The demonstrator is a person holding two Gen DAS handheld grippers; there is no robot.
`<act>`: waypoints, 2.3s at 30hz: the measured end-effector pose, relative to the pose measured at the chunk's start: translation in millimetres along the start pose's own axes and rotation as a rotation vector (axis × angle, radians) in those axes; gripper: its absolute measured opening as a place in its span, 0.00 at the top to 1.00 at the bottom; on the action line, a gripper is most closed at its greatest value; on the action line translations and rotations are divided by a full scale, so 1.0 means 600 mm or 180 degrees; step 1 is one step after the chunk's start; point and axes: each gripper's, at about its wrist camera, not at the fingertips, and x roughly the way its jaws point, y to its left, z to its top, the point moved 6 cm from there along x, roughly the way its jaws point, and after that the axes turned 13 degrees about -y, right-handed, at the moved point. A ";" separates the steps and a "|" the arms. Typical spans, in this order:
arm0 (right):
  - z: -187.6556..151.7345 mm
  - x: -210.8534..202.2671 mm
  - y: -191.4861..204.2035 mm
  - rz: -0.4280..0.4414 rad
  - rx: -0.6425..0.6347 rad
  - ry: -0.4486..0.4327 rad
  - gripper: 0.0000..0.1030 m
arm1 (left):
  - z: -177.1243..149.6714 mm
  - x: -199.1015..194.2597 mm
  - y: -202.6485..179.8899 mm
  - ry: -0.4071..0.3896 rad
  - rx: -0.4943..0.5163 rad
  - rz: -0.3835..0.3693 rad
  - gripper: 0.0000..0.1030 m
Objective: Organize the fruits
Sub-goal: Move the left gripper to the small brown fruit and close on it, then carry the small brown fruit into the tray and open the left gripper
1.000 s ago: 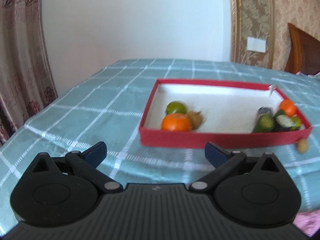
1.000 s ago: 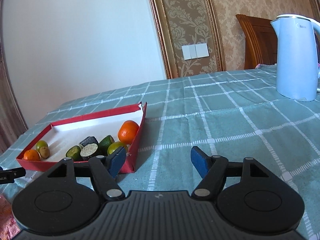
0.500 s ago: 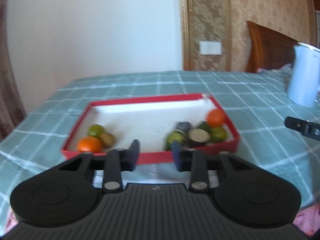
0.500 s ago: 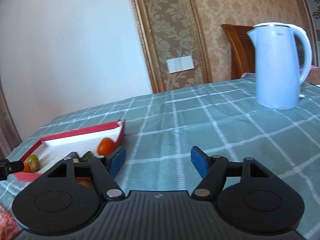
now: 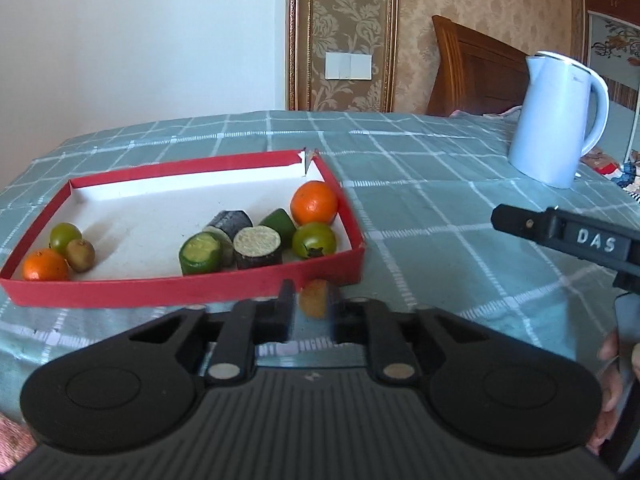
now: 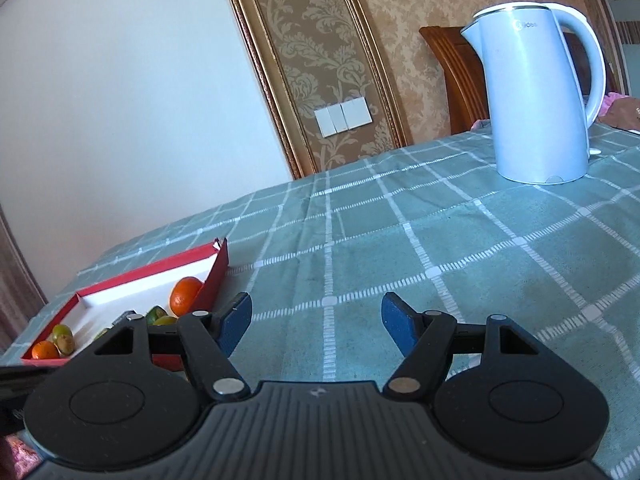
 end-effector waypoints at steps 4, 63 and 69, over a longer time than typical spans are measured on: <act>0.000 -0.002 -0.005 0.0032 0.0067 -0.0011 0.31 | -0.005 0.006 -0.007 0.0022 0.0000 -0.0045 0.69; -0.005 0.005 -0.013 -0.0049 0.0146 0.0067 0.31 | 0.098 0.039 0.172 -0.0197 0.0063 0.1067 0.78; -0.006 0.006 -0.014 -0.0071 0.0146 0.0082 0.31 | 0.096 0.084 0.216 -0.0059 0.0017 0.1169 0.78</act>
